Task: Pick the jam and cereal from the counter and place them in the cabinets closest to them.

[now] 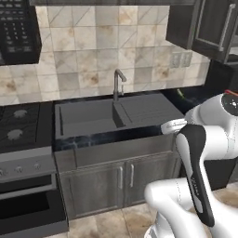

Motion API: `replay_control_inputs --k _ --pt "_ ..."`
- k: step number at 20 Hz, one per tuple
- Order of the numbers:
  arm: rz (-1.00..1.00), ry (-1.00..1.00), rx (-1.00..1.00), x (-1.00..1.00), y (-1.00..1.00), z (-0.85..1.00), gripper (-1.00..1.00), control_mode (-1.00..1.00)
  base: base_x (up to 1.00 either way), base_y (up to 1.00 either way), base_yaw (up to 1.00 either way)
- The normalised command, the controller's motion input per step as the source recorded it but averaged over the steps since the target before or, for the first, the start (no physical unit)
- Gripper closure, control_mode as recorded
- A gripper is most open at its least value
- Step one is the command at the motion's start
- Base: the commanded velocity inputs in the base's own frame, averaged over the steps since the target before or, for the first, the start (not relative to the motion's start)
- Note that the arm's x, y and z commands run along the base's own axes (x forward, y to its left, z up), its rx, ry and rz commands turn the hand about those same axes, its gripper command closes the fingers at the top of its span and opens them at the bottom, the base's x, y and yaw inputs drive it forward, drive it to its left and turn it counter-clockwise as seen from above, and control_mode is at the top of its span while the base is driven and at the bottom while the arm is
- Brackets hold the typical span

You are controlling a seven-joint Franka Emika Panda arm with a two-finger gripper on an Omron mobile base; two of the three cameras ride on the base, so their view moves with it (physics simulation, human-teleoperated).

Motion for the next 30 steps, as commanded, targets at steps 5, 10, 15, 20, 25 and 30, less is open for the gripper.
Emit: replay_control_inputs --k 5,10,15,20,25,30 --pt "0.00 0.00 0.00 0.00 0.00 0.00 -1.00 1.00 0.00 -0.52 -0.01" --pt "0.00 0.00 0.00 0.00 0.00 0.00 -1.00 1.00 0.00 -0.54 -0.01" --pt "0.00 0.00 0.00 0.00 0.00 0.00 -1.00 1.00 0.00 -0.55 -0.01" --pt "0.00 0.00 0.00 0.00 0.00 0.00 -1.00 1.00 0.00 -0.55 -0.01" --pt "0.00 0.00 0.00 0.00 0.00 0.00 -1.00 1.00 0.00 -0.56 -0.01" --pt "0.00 0.00 0.00 0.00 0.00 0.00 -1.00 1.00 0.00 -0.57 -0.01"
